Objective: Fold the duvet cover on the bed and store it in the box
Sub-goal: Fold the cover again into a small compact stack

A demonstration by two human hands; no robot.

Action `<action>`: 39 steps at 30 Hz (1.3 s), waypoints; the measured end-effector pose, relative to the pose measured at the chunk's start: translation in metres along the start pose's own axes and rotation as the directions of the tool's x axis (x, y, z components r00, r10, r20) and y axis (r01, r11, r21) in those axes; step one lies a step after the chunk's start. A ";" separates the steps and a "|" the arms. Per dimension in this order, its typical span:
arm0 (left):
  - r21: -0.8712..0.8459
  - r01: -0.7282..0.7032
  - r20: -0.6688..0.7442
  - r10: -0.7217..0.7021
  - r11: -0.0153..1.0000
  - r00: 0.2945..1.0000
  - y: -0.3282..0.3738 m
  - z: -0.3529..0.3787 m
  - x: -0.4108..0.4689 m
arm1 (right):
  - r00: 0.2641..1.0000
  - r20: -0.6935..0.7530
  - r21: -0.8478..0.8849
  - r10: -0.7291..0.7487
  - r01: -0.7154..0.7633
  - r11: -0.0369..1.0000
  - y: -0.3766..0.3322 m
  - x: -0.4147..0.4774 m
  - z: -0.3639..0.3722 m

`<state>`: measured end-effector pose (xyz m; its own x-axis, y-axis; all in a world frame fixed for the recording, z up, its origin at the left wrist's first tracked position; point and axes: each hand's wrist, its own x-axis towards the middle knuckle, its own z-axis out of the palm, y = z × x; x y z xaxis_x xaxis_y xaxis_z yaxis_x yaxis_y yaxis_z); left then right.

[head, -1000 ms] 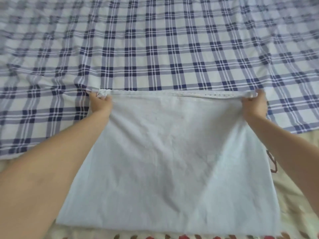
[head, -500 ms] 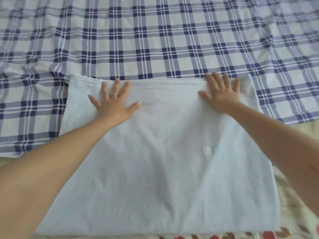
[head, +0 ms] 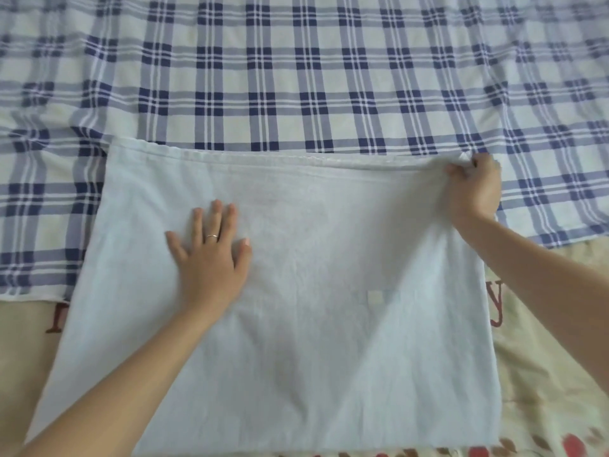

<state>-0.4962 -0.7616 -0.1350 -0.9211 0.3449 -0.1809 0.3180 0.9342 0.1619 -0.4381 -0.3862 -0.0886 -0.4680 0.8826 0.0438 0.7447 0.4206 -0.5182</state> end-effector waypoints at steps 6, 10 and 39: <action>0.019 0.022 -0.061 -0.021 1.000 0.998 -0.002 0.016 0.010 | 1.000 0.013 -0.047 0.011 -0.010 0.999 0.018 0.004 0.022; 0.021 0.039 -0.068 -0.037 0.999 0.997 0.000 0.023 0.009 | 0.994 -0.063 -0.097 0.086 -0.092 0.991 0.011 -0.009 0.037; 0.209 -0.133 0.138 0.105 0.969 0.985 -0.081 0.032 -0.189 | 0.622 0.678 -0.227 -0.392 0.685 0.692 0.111 -0.316 -0.021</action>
<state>-0.3409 -0.8992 -0.1446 -0.8426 0.4503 -0.2953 0.4773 0.8785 -0.0223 -0.1974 -0.6143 -0.1420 -0.9057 0.2415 -0.3485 0.3033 0.9433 -0.1346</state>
